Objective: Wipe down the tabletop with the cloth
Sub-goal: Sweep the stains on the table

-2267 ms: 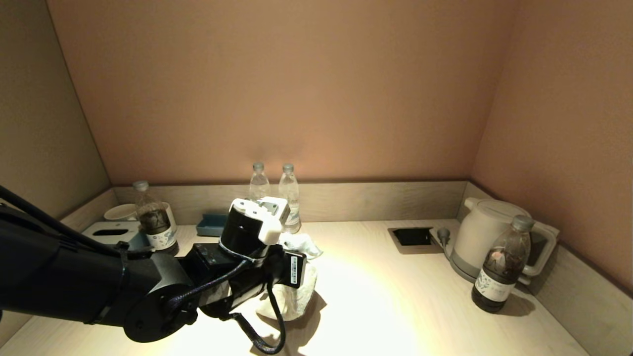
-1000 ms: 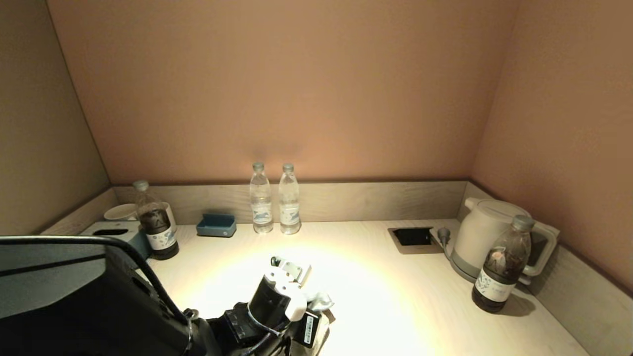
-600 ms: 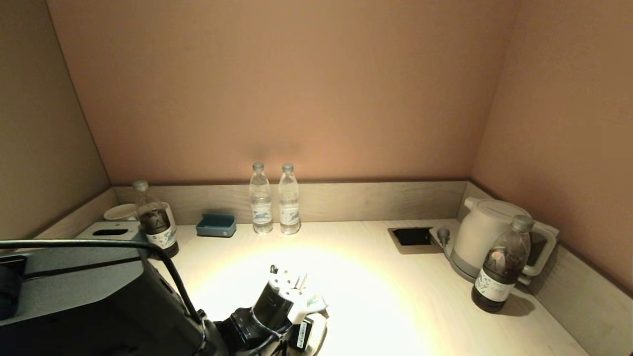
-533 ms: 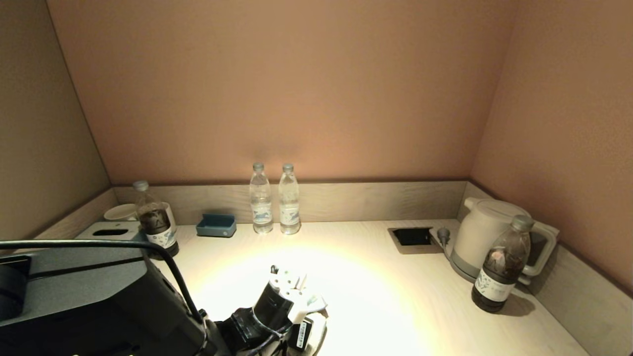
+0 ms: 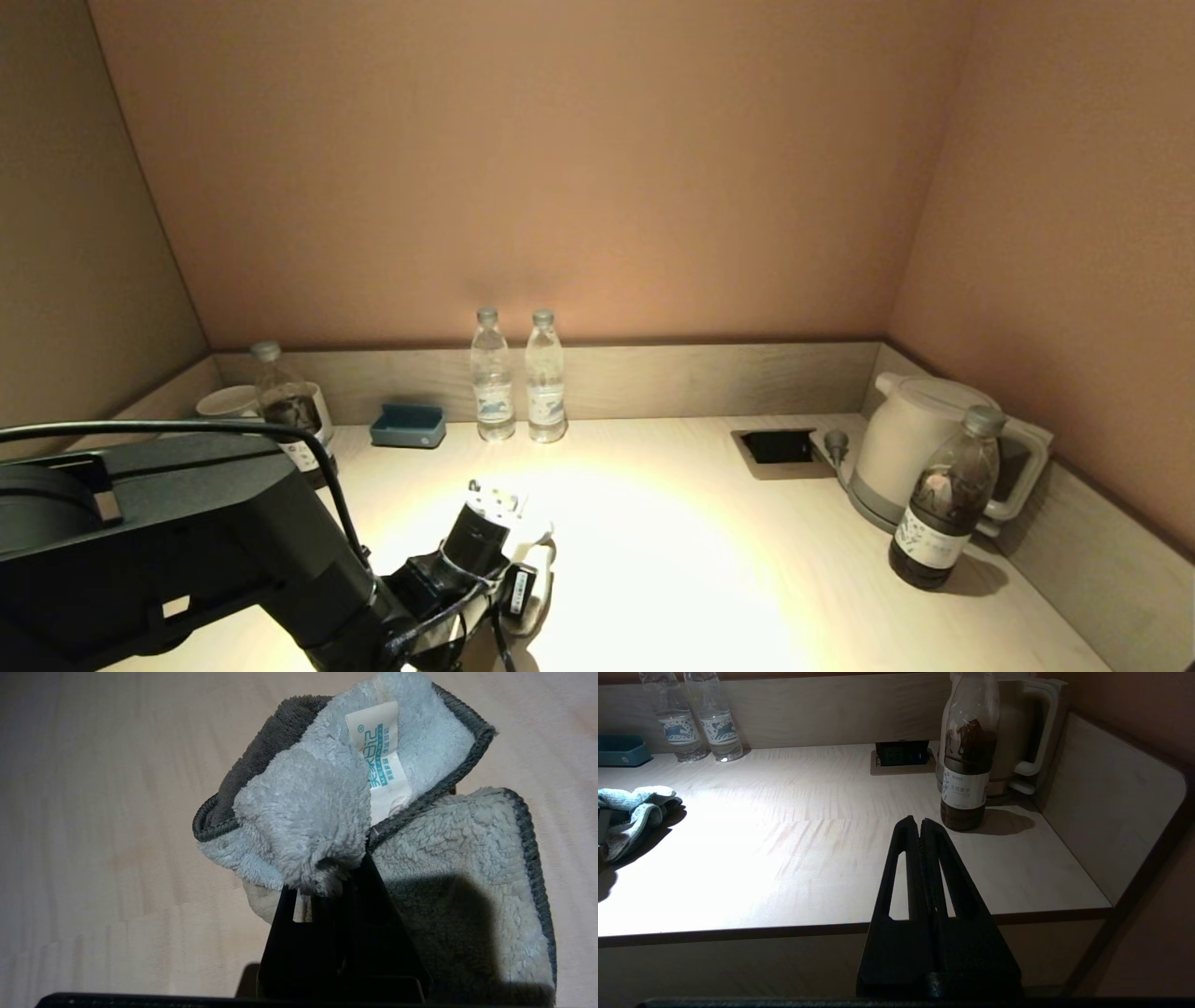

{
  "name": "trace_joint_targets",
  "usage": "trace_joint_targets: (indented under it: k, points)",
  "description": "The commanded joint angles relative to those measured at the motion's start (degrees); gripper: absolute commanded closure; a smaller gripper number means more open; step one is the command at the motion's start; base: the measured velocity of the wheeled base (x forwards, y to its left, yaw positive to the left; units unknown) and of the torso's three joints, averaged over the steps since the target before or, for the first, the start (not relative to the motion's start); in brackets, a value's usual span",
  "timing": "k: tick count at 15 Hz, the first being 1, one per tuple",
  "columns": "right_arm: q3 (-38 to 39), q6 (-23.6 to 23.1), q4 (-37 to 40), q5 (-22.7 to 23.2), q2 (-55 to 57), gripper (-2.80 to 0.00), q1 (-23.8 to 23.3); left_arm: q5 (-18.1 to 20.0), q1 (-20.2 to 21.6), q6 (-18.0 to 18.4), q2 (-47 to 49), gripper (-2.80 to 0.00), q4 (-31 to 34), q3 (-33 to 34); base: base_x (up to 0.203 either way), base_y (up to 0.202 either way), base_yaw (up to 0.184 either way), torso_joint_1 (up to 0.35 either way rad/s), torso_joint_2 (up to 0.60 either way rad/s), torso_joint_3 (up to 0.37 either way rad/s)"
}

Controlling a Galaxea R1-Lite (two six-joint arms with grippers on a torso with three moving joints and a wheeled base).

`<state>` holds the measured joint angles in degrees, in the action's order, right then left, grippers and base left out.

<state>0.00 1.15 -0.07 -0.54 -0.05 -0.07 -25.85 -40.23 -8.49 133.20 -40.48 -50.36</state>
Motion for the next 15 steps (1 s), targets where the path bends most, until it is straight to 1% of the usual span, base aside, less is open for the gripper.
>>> trace_joint_targets:
  k: [1, 2, 3, 4, 5, 7, 9, 10, 13, 15]
  points:
    - [0.00, 0.00, -0.01, 0.01, 0.05, 0.00, -0.10, -0.43, 2.10, 0.46, 0.62, 0.00, 0.12, 0.32, 0.000, 0.000, 0.000, 0.000, 0.00, 0.000]
    - [0.00, 0.00, -0.01, 0.01, 0.05, 0.00, -0.01, -0.85, 2.53, 0.83, 0.47, 0.00, 0.14, 0.38, 0.000, 0.000, 0.000, 0.000, 0.00, 0.000]
    - [0.00, 0.00, -0.01, 0.01, 0.05, 0.00, -0.10, -1.75, 4.22, 1.65, 0.19, 0.00, 0.09, 0.58, 0.000, 0.000, 0.000, 0.000, 0.00, 0.000]
    - [0.00, 0.00, -0.01, 0.01, 0.05, 0.00, -0.10, -2.36, 4.79, 2.29, -0.14, 0.00, 0.06, 0.76, 0.000, 0.000, 0.000, 0.000, 0.00, 0.000]
    - [0.00, 0.00, -0.01, 0.01, 0.05, 0.00, -0.01, -2.71, 6.71, 2.89, -0.80, 0.00, 0.10, 1.02, 0.000, 0.000, 0.000, 0.000, 0.00, 0.000]
    - [0.00, 0.00, -0.01, 0.01, 0.05, 0.00, -0.10, -3.27, 9.21, 4.37, -1.84, 0.00, 0.08, 1.74, 0.000, 0.000, 0.000, 0.000, 0.00, 0.000]
    - [0.00, 0.00, -0.01, 0.01, 0.05, 0.00, -0.01, -6.33, 13.12, 6.43, -2.40, 0.00, 0.06, 2.78, 0.000, 0.000, 0.000, 0.000, 0.00, 0.000]
    - [0.00, 0.00, -0.01, 0.01, 0.05, 0.00, -0.01, -6.83, 14.66, 7.18, -3.20, 0.00, 0.05, 4.14, 0.000, 0.000, 0.000, 0.000, 0.00, 0.000]
    - [0.00, 0.00, -0.01, 0.01, 0.05, 0.00, -0.01, -7.70, 16.00, 7.99, -5.47, 0.00, 0.32, 6.97, 0.000, 0.000, 0.000, 0.000, 0.00, 0.000]
    - [0.00, 0.00, -0.01, 0.01, 0.05, 0.00, -0.10, -8.50, 15.94, 8.06, -9.11, 0.00, 0.53, 12.56, 0.000, 0.000, 0.000, 0.000, 0.00, 0.000]
